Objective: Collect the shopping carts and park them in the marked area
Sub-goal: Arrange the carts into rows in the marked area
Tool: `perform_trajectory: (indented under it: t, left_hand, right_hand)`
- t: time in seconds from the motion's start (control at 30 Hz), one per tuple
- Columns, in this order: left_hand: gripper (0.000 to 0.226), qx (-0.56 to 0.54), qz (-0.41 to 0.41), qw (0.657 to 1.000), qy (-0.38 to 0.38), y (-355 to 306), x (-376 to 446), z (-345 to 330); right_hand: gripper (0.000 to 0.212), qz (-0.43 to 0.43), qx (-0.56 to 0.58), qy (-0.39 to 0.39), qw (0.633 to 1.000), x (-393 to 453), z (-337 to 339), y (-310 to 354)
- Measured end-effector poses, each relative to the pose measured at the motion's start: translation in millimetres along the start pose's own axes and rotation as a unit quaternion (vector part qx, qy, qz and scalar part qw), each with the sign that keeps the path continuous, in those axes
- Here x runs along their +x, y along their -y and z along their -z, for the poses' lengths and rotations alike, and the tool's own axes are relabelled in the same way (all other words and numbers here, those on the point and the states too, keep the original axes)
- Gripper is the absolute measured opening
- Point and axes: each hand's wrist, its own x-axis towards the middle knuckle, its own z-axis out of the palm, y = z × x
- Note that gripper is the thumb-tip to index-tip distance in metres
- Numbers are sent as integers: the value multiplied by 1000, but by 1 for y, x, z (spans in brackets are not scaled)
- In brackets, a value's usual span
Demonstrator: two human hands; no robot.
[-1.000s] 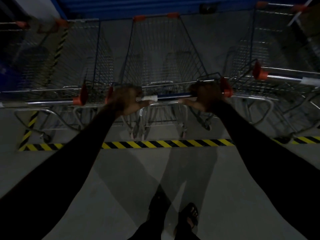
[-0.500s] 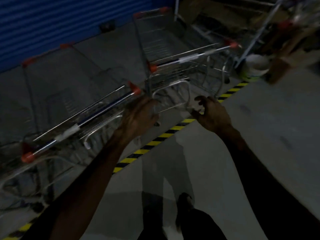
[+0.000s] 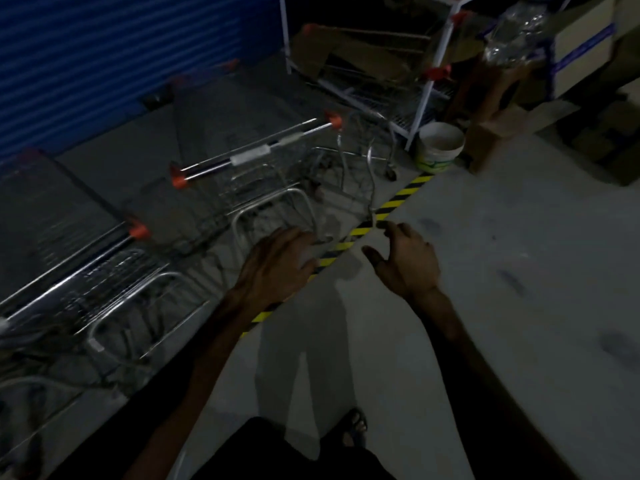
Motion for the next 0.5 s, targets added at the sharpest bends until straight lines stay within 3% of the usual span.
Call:
perform_trajectory:
  t: [0.13, 0.27, 0.33, 0.5]
  left_hand:
    - [61, -14, 7, 1000, -19, -36, 45, -8]
    - [43, -17, 32, 999, -22, -30, 81, -21]
    - [45, -26, 59, 998, -21, -20, 94, -21]
    - [40, -19, 106, 985, -134, 35, 117, -9]
  right_hand:
    - [55, -14, 9, -17, 1000, 15, 28, -40]
    - [58, -7, 0, -9, 1000, 44, 37, -62]
    - [58, 14, -13, 0, 1000, 64, 38, -60]
    - [60, 108, -7, 32, 994, 141, 33, -18]
